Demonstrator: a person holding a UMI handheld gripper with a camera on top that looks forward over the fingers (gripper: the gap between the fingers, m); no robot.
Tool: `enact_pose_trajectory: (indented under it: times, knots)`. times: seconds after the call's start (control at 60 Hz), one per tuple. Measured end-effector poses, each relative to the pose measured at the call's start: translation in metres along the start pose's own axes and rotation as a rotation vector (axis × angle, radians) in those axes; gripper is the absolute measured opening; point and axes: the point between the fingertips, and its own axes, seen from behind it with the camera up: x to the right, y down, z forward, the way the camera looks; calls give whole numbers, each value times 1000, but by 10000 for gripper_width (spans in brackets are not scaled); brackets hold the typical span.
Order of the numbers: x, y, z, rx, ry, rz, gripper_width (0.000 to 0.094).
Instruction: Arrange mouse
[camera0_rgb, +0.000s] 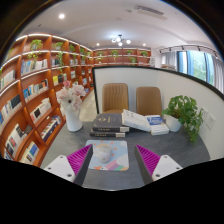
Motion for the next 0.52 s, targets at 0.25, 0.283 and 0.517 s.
enact_pose_trajectory:
  times: [0.25, 0.283, 0.517]
  knots:
    - [27, 21, -55, 2, 14, 19, 825]
    - [30, 24, -60, 1, 15, 20, 825]
    - [52, 32, -84, 12, 38, 30, 824]
